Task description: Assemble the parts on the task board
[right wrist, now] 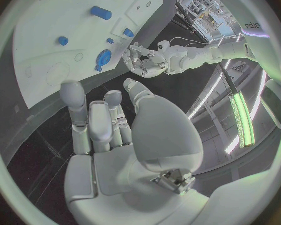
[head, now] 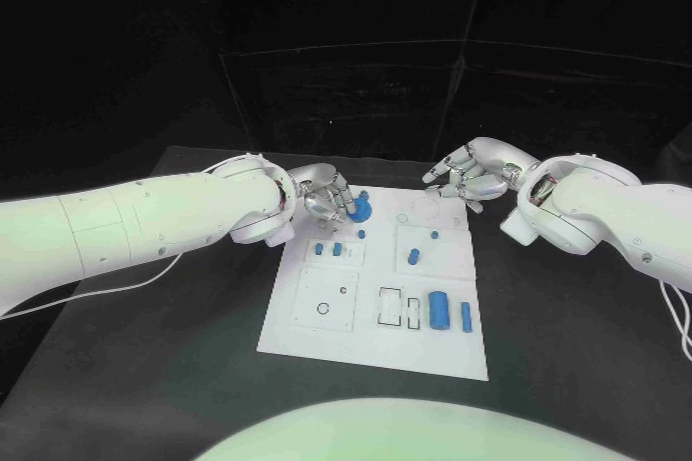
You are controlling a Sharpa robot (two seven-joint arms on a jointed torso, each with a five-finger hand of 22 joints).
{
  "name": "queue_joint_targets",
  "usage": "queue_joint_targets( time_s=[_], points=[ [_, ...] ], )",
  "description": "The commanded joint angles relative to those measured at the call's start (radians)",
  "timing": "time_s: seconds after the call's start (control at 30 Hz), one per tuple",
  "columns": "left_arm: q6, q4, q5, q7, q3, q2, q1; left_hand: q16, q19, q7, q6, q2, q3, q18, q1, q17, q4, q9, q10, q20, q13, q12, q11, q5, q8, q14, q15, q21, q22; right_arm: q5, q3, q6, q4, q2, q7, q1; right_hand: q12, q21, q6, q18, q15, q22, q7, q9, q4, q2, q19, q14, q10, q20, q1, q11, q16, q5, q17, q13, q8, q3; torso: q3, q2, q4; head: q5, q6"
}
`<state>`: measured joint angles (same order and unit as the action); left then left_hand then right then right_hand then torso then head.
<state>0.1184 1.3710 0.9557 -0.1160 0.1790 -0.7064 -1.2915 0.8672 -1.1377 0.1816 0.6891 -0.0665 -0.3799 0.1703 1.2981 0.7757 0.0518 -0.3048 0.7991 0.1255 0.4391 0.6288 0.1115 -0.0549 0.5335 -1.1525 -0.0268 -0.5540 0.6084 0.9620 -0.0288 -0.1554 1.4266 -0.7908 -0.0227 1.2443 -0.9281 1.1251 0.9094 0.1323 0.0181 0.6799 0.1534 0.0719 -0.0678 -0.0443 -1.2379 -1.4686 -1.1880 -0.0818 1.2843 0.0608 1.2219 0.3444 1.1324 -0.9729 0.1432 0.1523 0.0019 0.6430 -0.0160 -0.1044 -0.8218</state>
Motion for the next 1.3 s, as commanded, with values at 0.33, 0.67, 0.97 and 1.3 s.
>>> queue_joint_targets(
  time_s=[0.33,0.67,0.97,1.3],
  points=[
    [0.021,-0.074,0.355,0.129,0.02,0.085,0.001,0.318,-0.123,-0.022,0.111,-0.051,0.007,0.012,0.003,0.248,0.028,0.132,0.04,-0.014,-0.156,-0.068,-0.014,0.002,-0.125,-0.206,0.013,-0.061,0.026,-0.003,0.001,0.006,0.001,0.007,-0.009,0.002,0.004,-0.006,-0.007,0.017,0.002,-0.001,-0.001,-0.001,-0.001,0.0,0.005,-0.006,0.008,-0.002,-0.008,0.0,-0.002,0.004,0.0,0.001,0.007,0.003,-0.0005,0.001,0.0001,0.01,0.004],
    [-0.047,-0.132,0.421,0.121,0.029,0.136,0.006,0.439,-0.208,-0.031,0.161,-0.057,0.019,-0.008,-0.001,0.363,0.028,0.177,0.065,-0.023,-0.229,-0.109,-0.02,0.002,-0.18,-0.288,0.021,-0.205,0.153,-0.003,0.001,0.007,-0.003,0.011,-0.011,0.002,0.004,-0.006,-0.007,0.017,0.002,-0.001,-0.001,-0.001,-0.001,0.0,0.005,-0.006,0.008,-0.002,-0.008,0.0,-0.002,0.004,0.0,0.001,0.007,0.003,-0.0014,0.001,0.0007,0.012,0.003],
    [-0.067,-0.162,0.429,0.124,0.031,0.161,0.014,0.479,-0.239,-0.035,0.193,-0.051,0.021,-0.022,0.0,0.4,0.026,0.191,0.092,-0.025,-0.258,-0.122,-0.023,0.002,-0.199,-0.308,0.024,-0.293,0.239,-0.003,0.001,0.005,-0.005,0.014,-0.013,0.002,0.004,-0.006,-0.007,0.017,0.002,-0.001,-0.001,-0.001,-0.001,0.0,0.005,-0.006,0.008,-0.002,-0.008,0.0,-0.002,0.004,0.0,0.001,0.007,0.003,-0.0011,0.0,-0.0009,0.015,0.002],
    [-0.081,-0.188,0.43,0.134,0.038,0.18,0.024,0.491,-0.251,-0.042,0.227,-0.042,0.012,-0.029,0.005,0.406,0.028,0.198,0.131,-0.029,-0.276,-0.131,-0.031,0.002,-0.209,-0.314,0.03,-0.338,0.284,-0.003,0.001,0.004,-0.005,0.014,-0.013,0.002,0.003,-0.006,-0.007,0.017,0.002,-0.002,-0.001,-0.001,-0.002,0.001,0.005,-0.006,0.008,-0.002,-0.007,0.0,-0.001,0.005,0.001,0.0,0.008,0.004,-0.0007,0.0,-0.0015,0.016,0.001]
  ],
)
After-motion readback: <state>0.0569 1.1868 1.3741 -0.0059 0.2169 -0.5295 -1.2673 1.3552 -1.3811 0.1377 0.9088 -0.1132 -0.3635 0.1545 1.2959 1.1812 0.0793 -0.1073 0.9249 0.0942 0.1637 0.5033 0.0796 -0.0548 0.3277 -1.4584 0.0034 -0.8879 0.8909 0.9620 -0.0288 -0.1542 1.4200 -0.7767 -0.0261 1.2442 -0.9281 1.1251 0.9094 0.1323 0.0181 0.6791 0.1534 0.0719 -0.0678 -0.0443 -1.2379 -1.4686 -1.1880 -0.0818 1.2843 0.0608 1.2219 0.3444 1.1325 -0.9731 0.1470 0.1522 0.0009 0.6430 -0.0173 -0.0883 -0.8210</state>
